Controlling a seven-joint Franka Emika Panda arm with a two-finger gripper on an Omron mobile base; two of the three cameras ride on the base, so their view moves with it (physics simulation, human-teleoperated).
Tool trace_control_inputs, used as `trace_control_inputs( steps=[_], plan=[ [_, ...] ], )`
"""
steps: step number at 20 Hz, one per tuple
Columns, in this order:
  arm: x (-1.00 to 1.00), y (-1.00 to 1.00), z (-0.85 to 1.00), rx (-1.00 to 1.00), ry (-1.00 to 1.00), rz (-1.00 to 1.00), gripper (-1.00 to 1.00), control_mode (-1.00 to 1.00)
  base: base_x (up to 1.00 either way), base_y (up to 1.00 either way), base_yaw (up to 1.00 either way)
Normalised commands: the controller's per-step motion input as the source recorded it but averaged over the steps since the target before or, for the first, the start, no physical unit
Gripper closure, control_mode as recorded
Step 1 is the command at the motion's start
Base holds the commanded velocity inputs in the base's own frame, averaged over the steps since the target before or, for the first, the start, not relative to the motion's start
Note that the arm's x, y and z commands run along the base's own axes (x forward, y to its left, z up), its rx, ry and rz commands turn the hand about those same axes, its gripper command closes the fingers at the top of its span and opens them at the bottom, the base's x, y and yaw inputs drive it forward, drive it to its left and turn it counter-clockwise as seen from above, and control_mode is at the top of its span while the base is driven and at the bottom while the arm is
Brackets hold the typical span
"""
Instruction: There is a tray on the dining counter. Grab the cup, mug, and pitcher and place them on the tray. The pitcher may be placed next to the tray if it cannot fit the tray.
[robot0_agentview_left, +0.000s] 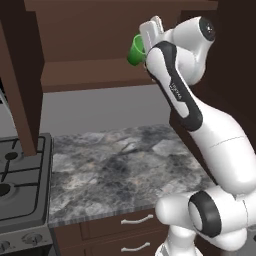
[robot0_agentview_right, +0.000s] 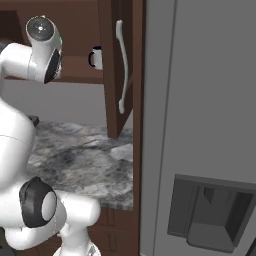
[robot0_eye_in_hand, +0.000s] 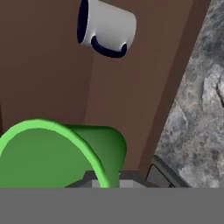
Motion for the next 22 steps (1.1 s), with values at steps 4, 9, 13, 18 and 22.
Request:
trace_control_inputs(
  steps=[4,9,13,18,22],
  plan=[
    [-0.95,-0.2,0.27,0.11,0.24,-0.1,1.0,-1.0,0.0,0.0,0.0],
    [-1.0,-0.04,-0.11,0.06,0.43,-0.07,1.0,-1.0,0.0,0.0,0.0],
    [-1.0,-0.15,-0.34,0.0,0.24,-0.01,1.0,-1.0,0.0,0.0,0.0],
    [-0.99,-0.15,-0.31,0.0,0.05,0.02,1.0,-1.0,0.0,0.0,0.0],
    [-0.82,-0.03,-0.28,-0.05,0.0,0.17,1.0,-1.0,0.0,0.0,0.0]
  ],
)
